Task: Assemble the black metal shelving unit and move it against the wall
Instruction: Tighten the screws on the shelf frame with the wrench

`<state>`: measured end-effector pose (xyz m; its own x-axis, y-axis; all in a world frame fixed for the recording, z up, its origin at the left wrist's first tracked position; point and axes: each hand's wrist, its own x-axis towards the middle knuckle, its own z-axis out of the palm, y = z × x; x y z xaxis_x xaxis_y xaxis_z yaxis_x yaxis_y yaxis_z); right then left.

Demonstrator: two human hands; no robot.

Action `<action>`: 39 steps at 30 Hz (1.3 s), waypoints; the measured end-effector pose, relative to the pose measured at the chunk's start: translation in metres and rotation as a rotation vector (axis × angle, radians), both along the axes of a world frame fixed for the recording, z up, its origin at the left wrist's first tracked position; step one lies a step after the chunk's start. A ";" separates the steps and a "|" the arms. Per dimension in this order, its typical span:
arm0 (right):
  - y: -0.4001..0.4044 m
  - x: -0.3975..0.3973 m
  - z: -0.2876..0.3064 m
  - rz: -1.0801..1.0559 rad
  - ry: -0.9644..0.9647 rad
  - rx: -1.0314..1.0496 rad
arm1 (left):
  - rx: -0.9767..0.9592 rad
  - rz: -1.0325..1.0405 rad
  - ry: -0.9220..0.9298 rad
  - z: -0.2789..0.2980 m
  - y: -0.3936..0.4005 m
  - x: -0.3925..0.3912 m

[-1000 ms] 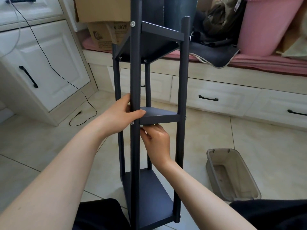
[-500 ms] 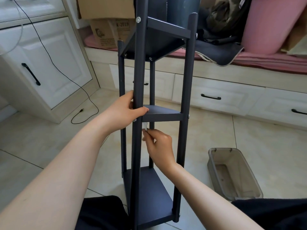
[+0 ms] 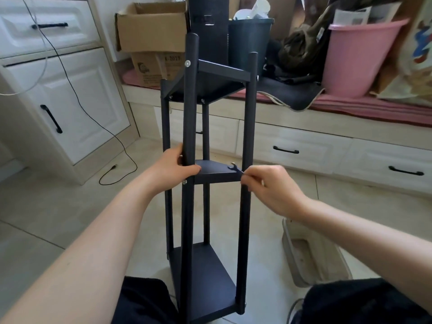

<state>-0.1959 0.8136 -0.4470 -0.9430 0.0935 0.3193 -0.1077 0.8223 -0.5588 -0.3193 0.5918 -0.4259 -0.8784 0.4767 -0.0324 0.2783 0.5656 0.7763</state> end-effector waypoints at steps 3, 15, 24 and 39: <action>0.025 -0.004 0.015 -0.064 -0.179 -0.093 | 0.010 -0.007 -0.004 0.002 -0.001 0.004; 0.031 -0.035 0.032 -0.085 -0.141 -0.852 | 0.064 -0.038 -0.019 0.003 -0.001 0.004; 0.017 -0.035 0.039 -0.101 -0.002 -0.785 | 0.060 0.006 -0.005 -0.005 -0.007 -0.001; 0.007 -0.021 0.058 0.000 0.080 -0.668 | 0.070 0.060 0.070 -0.022 -0.001 -0.007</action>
